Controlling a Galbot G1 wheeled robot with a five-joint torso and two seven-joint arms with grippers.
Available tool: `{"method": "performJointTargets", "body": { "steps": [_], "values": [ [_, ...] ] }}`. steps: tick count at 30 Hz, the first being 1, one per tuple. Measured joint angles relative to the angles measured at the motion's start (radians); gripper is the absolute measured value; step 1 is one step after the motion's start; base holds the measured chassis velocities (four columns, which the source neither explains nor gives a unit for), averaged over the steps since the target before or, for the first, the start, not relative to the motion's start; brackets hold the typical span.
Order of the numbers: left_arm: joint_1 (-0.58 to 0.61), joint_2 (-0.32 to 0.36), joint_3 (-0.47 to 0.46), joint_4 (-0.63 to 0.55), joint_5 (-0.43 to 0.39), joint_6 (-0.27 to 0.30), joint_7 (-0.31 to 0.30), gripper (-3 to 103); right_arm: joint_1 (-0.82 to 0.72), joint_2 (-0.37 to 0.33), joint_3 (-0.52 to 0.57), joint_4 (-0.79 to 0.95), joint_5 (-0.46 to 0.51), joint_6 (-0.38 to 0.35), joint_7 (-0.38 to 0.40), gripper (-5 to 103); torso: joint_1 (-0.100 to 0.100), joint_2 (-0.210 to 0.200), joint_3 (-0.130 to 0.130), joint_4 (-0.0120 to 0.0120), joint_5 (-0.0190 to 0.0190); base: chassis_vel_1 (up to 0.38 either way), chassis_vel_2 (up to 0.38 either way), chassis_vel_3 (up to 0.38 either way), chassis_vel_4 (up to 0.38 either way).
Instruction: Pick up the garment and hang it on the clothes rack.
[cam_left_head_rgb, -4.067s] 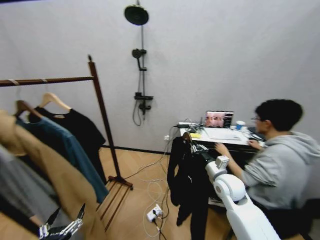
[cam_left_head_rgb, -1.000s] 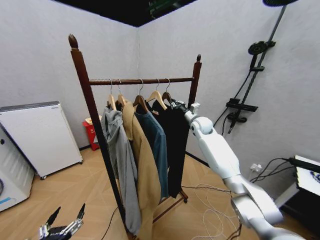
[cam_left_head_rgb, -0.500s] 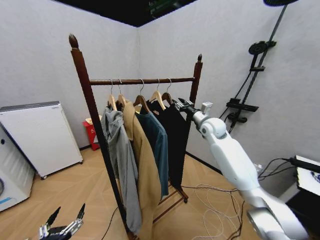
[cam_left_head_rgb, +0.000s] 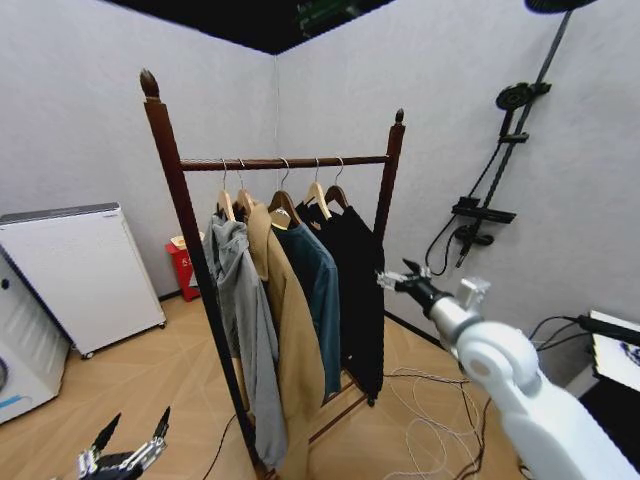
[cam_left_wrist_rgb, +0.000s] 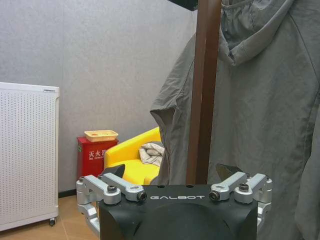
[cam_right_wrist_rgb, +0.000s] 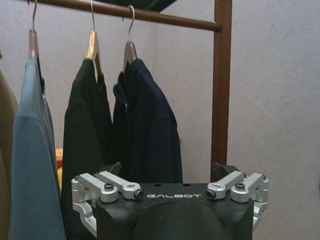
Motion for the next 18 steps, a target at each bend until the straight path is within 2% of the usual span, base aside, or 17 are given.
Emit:
{"method": "performJointTargets", "body": {
  "steps": [4, 7, 8, 10, 18],
  "values": [
    [0.000, 0.000, 0.000, 0.000, 0.000, 0.000, 0.000, 100, -0.092, 0.029, 0.028, 0.040, -0.064, -0.017, 0.021, 100, 0.000, 0.000, 0.000, 0.0002, -0.0002, 0.000, 0.000, 0.000, 0.000],
    [0.000, 0.000, 0.000, 0.000, 0.000, 0.000, 0.000, 100, -0.269, 0.103, 0.111, 0.087, -0.197, -0.005, -0.011, 100, 0.000, 0.000, 0.000, -0.0002, 0.0001, 0.000, 0.000, 0.000, 0.000],
    [0.000, 0.000, 0.000, 0.000, 0.000, 0.000, 0.000, 100, -0.269, 0.103, 0.111, 0.087, -0.197, -0.005, -0.011, 100, 0.000, 0.000, 0.000, -0.0002, 0.0001, 0.000, 0.000, 0.000, 0.000],
    [0.000, 0.000, 0.000, 0.000, 0.000, 0.000, 0.000, 100, -0.344, 0.172, 0.148, 0.098, -0.282, 0.028, -0.044, 100, 0.000, 0.000, 0.000, -0.0004, -0.0002, 0.000, 0.000, 0.000, 0.000],
    [0.000, 0.000, 0.000, 0.000, 0.000, 0.000, 0.000, 100, -0.365, 0.288, 0.137, 0.097, -0.393, 0.070, -0.047, 100, 0.000, 0.000, 0.000, 0.0001, -0.0001, 0.000, 0.000, 0.000, 0.000]
  ]
}}
